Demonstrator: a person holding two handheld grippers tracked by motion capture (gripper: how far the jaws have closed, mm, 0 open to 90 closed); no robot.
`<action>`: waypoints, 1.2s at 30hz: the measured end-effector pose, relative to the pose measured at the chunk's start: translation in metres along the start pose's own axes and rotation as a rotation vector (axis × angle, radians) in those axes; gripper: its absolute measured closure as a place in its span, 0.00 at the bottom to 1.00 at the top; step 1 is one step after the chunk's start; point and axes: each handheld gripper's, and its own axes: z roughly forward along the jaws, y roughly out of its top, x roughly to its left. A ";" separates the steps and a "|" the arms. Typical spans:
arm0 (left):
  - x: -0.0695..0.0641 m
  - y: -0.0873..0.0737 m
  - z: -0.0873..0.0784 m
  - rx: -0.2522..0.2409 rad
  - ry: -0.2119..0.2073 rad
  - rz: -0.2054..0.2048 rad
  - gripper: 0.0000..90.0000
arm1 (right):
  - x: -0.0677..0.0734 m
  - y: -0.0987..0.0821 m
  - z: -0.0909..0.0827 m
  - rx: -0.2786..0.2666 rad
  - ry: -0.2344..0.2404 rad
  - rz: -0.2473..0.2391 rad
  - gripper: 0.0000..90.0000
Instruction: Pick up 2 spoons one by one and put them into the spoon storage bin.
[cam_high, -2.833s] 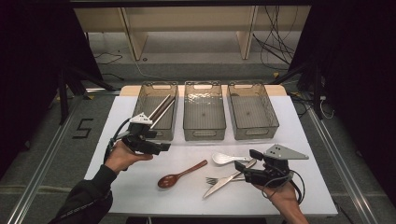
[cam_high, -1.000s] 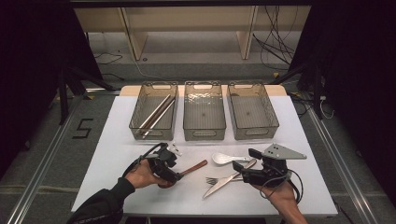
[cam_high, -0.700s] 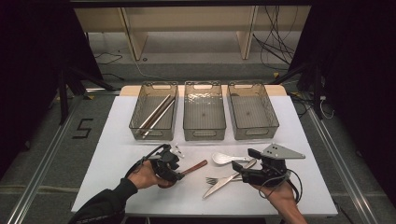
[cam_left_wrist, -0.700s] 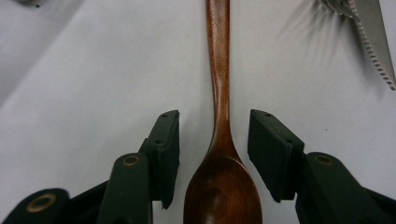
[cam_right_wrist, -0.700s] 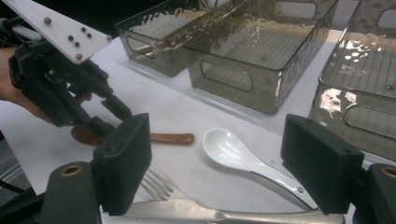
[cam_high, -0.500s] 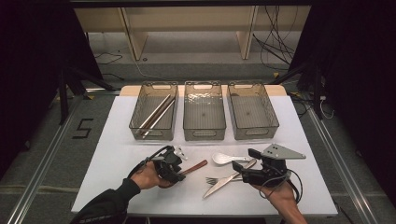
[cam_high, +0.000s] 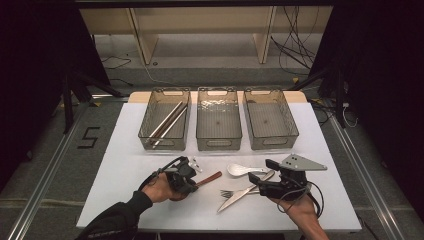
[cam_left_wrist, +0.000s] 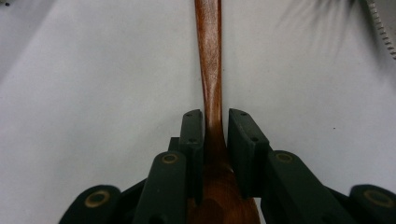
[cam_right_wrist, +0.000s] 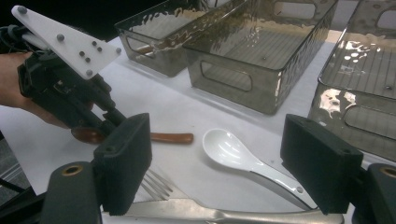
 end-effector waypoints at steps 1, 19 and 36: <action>0.000 0.000 0.000 -0.001 -0.002 -0.002 0.85 | 0.000 0.000 0.000 0.001 0.000 0.002 0.29; 0.013 -0.004 -0.013 -0.053 -0.004 -0.040 0.90 | 0.000 0.000 -0.001 -0.002 -0.001 0.000 0.29; 0.023 -0.002 -0.039 -0.184 0.000 -0.100 0.90 | -0.001 0.000 -0.001 -0.005 -0.005 0.005 0.29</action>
